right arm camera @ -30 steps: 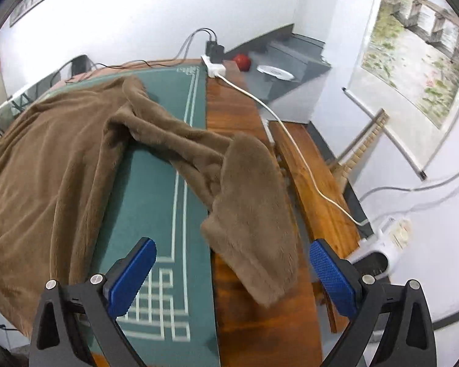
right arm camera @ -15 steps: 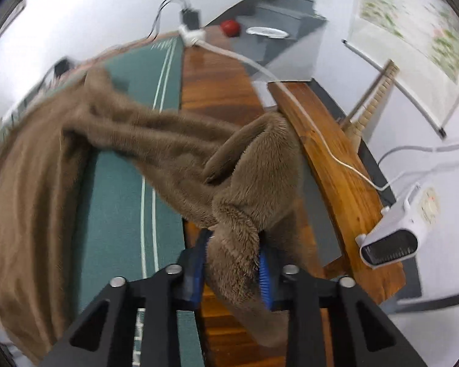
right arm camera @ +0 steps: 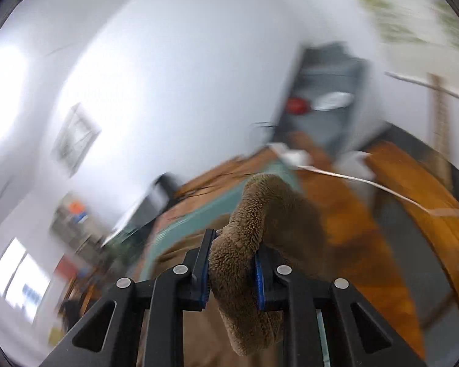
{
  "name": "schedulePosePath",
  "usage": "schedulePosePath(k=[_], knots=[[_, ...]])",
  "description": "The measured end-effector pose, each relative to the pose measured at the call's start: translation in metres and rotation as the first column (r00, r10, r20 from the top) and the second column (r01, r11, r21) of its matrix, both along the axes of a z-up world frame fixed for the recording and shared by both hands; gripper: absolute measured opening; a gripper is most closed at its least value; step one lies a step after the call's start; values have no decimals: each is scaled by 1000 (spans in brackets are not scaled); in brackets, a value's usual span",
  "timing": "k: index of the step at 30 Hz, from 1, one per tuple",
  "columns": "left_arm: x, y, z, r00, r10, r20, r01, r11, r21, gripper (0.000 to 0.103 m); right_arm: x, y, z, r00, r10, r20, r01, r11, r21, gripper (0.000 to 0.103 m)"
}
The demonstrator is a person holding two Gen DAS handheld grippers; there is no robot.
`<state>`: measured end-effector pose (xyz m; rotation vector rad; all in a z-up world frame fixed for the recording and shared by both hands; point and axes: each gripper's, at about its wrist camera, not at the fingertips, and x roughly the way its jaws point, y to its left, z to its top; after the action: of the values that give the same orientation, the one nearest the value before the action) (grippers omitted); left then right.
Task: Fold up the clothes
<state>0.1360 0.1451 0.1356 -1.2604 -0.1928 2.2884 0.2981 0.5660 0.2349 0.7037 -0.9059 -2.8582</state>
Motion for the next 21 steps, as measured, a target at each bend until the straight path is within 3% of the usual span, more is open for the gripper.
schedulePosePath(k=[2,3,5,6,10,15,16,18,20,21], knots=[[-5,-4,0,1000,8,2,-8,1000,5,80,-20,-34,2,992,124,3,-124,992,25,24],[-7,-6,-1,1000,12,8,-12,1000,9,80,-35,-55,-3,977,212,13,-212,977,21,29],[-11,-10,-3,1000,20,19,-20,1000,16,80,-54,-83,-17,954,295,60,-297,955,19,60],[-12,-12,-4,1000,22,22,-22,1000,11,80,-63,-97,-27,946,309,95,-312,950,26,84],[-16,-17,-10,999,17,31,-16,1000,-19,80,-77,-114,-62,926,345,156,-341,939,-52,86],[-16,-11,-19,999,-36,31,38,996,-79,80,-69,-93,-89,941,271,204,-251,961,-119,86],[-13,-1,-23,995,-96,29,98,989,-109,80,-65,-89,-92,945,250,213,-229,966,-118,86],[-5,18,-29,979,-201,11,200,964,-177,80,-62,-80,-101,951,204,233,-181,976,-117,86],[11,47,-39,935,-353,-32,329,898,-292,80,-56,-68,-109,953,177,245,-148,980,-135,86],[20,62,-45,902,-428,-48,386,853,-351,80,-52,-62,-113,954,159,254,-125,981,-145,86]])
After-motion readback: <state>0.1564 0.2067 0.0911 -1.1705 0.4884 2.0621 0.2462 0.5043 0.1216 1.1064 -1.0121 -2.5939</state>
